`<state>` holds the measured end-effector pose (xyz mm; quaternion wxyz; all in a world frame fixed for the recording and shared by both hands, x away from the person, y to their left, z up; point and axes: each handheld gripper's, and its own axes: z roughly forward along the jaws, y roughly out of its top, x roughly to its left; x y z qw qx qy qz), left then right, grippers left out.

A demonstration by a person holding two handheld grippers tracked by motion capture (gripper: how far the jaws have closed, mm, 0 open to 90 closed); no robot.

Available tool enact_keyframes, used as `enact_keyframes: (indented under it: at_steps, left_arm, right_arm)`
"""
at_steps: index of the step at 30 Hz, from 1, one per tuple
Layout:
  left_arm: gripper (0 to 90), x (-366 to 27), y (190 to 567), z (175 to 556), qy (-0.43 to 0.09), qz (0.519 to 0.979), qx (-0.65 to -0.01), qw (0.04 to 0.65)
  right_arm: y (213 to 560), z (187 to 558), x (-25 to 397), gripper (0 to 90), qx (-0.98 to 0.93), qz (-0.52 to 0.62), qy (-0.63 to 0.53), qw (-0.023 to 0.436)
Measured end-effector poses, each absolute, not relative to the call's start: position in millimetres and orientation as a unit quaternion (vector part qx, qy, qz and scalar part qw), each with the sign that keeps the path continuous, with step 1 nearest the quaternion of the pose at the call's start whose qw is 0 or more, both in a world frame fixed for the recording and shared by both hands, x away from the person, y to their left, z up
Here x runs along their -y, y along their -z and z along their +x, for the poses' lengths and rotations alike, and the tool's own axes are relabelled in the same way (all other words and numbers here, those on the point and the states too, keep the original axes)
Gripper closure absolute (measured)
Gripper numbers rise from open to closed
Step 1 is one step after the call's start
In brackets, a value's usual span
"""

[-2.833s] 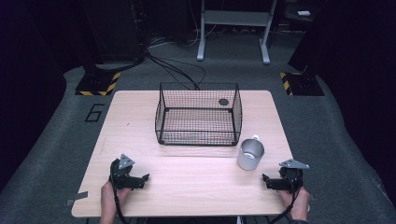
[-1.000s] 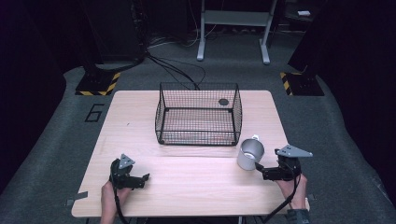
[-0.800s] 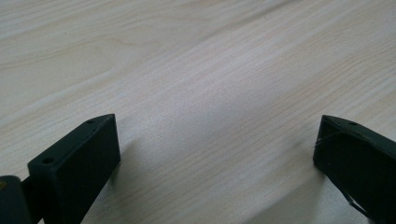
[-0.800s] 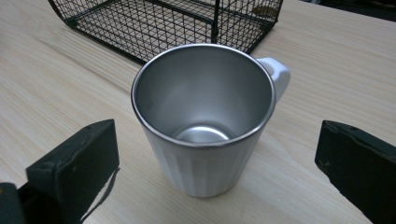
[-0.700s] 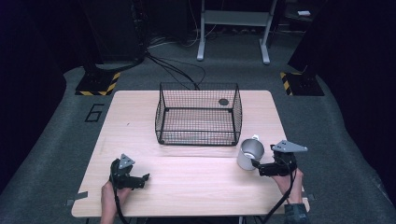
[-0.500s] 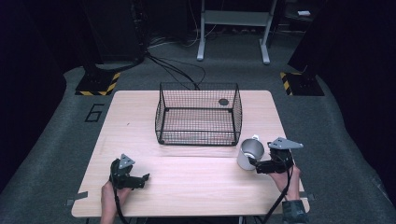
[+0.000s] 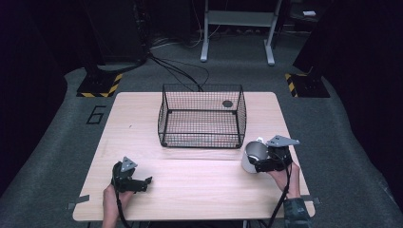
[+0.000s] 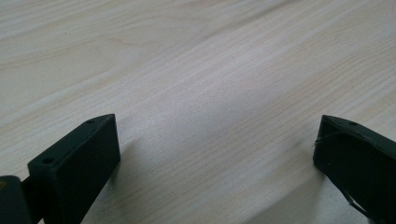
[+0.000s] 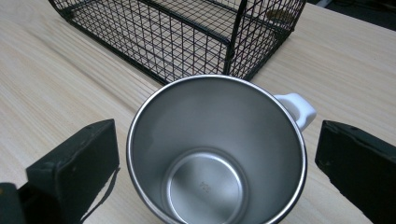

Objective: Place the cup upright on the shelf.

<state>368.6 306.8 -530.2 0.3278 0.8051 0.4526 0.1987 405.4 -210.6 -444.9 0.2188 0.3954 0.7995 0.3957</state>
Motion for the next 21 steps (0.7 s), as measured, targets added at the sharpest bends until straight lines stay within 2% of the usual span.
enact_keyframes:
  at_steps: [21]
  left_arm:
    - [0.5, -307, 530, 369, -0.198, 0.805, -0.453, 0.328]
  right_arm:
    - [453, 419, 200, 0.0, -0.813, 0.404, -0.362, 0.212]
